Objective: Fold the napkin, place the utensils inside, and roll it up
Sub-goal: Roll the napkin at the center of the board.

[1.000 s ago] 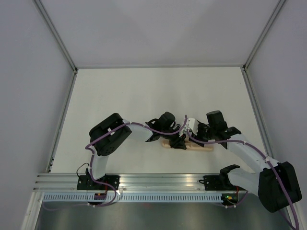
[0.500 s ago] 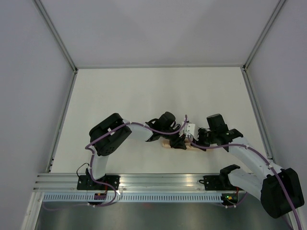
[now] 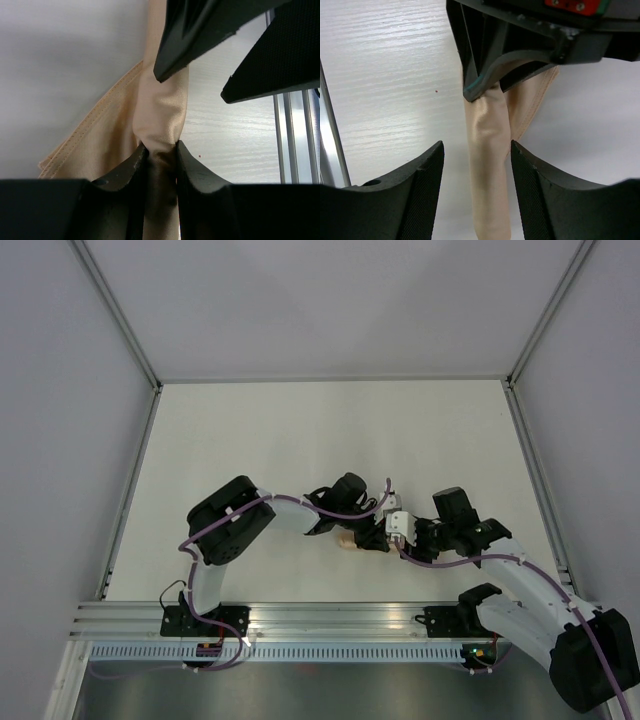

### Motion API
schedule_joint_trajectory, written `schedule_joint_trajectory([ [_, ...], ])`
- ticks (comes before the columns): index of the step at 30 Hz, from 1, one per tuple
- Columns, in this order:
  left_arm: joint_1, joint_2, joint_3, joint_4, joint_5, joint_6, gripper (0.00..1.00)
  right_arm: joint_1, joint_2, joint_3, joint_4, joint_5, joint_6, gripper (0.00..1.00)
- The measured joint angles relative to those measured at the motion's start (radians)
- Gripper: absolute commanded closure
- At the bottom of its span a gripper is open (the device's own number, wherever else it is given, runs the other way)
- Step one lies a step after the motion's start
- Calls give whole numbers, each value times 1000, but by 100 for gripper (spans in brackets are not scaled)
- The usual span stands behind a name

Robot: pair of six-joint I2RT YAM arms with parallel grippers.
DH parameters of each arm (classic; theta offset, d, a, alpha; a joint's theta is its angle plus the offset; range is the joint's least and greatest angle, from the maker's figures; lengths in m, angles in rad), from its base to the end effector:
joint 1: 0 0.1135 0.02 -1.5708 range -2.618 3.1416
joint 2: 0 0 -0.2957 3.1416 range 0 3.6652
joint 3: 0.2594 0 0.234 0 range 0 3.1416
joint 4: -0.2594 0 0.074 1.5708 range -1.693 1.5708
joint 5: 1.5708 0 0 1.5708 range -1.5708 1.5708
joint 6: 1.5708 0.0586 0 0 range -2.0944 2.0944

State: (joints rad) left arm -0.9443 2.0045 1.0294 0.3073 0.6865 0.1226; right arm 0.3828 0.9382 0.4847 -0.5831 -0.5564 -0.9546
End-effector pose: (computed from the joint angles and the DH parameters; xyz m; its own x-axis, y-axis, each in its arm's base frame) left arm 0.2130 -0.3576 0.1544 -0.2480 0.5040 -0.8273 0.9559 -0.0114 -0.2935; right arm 0.1163 0.0802 0.2003 0.0010 -0.7467 -0.6652 -0.9790 0.1349 -0.1528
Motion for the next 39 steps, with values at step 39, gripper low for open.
schedule_joint_trajectory([
  [39,7,28,74,-105,31,-23,97,193,18,-160,299,193,0,49],
])
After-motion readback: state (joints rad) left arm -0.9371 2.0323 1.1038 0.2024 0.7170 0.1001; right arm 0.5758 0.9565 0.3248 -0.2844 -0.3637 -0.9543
